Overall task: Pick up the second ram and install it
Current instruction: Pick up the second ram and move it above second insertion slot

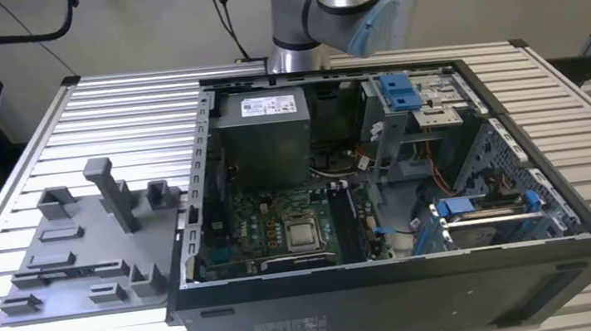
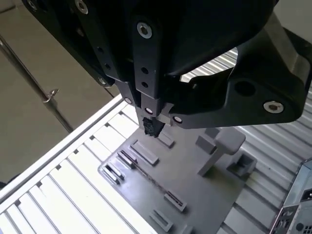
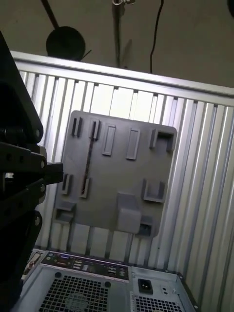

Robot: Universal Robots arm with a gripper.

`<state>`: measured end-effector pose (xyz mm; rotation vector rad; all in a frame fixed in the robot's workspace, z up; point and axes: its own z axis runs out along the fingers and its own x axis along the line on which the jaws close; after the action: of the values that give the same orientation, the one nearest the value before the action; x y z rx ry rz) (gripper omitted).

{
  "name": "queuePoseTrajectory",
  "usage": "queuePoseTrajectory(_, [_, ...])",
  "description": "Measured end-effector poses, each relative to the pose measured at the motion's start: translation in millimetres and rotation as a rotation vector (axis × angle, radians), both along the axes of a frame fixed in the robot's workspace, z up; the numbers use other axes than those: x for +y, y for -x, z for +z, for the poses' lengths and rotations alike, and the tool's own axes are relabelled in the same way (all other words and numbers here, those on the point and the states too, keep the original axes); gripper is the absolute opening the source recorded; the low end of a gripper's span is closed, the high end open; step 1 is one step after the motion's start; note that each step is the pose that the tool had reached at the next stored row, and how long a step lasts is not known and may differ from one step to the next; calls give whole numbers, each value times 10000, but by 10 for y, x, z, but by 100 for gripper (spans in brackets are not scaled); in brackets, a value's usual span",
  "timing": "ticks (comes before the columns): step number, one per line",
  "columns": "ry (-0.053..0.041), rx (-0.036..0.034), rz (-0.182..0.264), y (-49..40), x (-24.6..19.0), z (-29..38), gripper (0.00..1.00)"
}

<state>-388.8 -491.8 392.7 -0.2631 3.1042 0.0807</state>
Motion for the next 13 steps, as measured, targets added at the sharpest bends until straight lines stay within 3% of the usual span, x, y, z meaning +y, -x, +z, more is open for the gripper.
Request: queuePoseTrajectory(13, [-1,-2,879,0,0,0,11])
